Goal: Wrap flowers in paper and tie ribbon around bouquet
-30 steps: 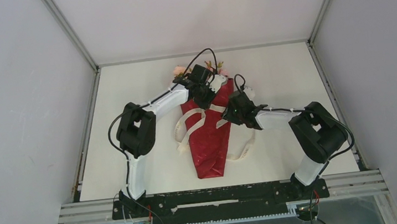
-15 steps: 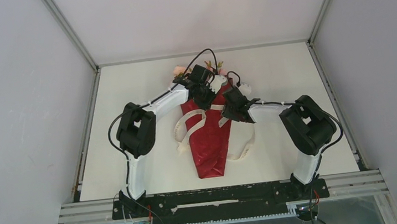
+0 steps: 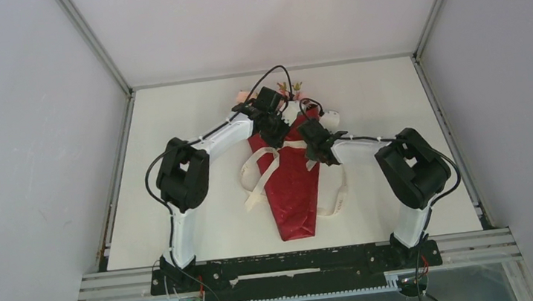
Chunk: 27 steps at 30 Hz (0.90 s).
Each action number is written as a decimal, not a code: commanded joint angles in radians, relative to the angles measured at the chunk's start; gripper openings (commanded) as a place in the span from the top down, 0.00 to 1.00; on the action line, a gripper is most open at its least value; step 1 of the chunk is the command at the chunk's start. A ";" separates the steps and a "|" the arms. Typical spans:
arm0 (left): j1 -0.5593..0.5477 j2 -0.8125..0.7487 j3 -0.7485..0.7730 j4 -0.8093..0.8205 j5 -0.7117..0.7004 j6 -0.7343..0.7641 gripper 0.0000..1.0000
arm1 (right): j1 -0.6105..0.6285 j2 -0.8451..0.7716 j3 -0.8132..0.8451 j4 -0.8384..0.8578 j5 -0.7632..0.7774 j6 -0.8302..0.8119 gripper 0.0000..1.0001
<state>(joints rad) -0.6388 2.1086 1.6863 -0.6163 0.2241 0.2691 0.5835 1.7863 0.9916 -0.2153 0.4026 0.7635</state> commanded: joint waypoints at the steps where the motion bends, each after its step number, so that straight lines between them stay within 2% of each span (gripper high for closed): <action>1: 0.000 -0.029 0.021 -0.004 0.022 -0.005 1.00 | 0.010 -0.019 0.004 -0.155 0.100 -0.065 0.60; 7: -0.001 -0.027 0.023 -0.005 0.025 -0.005 1.00 | 0.014 -0.021 0.053 -0.230 0.135 -0.103 0.64; 14: -0.005 -0.030 0.021 -0.008 0.026 0.002 1.00 | -0.035 0.020 0.054 -0.202 0.019 -0.133 0.60; 19: -0.007 -0.030 0.019 -0.010 0.031 0.003 1.00 | -0.044 0.019 0.054 -0.206 0.006 -0.170 0.59; 23: -0.011 -0.029 0.021 -0.012 0.031 0.013 1.00 | -0.052 -0.029 0.051 -0.188 -0.022 -0.258 0.52; 27: -0.019 -0.032 0.023 -0.015 0.034 0.023 1.00 | -0.111 -0.068 -0.015 -0.099 -0.158 -0.294 0.47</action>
<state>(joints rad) -0.6456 2.1086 1.6863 -0.6254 0.2337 0.2714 0.5266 1.7737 1.0286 -0.3759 0.3714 0.5476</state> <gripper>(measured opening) 0.004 0.513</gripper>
